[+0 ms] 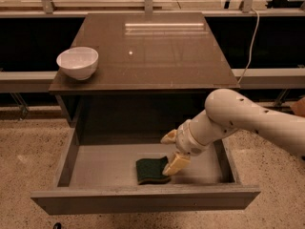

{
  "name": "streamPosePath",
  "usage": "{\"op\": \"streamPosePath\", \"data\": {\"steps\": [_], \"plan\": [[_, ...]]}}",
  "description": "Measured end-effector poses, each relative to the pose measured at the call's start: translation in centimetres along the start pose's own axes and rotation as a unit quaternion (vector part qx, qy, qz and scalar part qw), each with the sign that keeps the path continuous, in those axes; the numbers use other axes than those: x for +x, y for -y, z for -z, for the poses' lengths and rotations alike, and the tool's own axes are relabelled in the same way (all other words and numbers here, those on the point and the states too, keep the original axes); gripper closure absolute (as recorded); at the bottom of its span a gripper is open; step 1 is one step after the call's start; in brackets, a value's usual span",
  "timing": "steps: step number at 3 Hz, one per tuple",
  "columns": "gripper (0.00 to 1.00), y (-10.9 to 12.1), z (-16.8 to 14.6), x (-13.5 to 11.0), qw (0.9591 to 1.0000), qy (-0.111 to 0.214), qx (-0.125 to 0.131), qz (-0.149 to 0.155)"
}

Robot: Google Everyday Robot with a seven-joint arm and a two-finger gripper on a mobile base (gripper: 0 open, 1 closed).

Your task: Pick sponge from top drawer and place on counter

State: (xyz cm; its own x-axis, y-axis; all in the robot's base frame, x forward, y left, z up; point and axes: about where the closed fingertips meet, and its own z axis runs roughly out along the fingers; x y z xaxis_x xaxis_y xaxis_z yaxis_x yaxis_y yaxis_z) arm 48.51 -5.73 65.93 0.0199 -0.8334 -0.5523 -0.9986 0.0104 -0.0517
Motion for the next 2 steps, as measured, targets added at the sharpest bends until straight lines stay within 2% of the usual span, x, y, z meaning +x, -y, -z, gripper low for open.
{"op": "streamPosePath", "data": {"steps": [2], "plan": [[0.33,-1.2,-2.8,1.4,0.9999,-0.007,-0.009,0.006]]}}
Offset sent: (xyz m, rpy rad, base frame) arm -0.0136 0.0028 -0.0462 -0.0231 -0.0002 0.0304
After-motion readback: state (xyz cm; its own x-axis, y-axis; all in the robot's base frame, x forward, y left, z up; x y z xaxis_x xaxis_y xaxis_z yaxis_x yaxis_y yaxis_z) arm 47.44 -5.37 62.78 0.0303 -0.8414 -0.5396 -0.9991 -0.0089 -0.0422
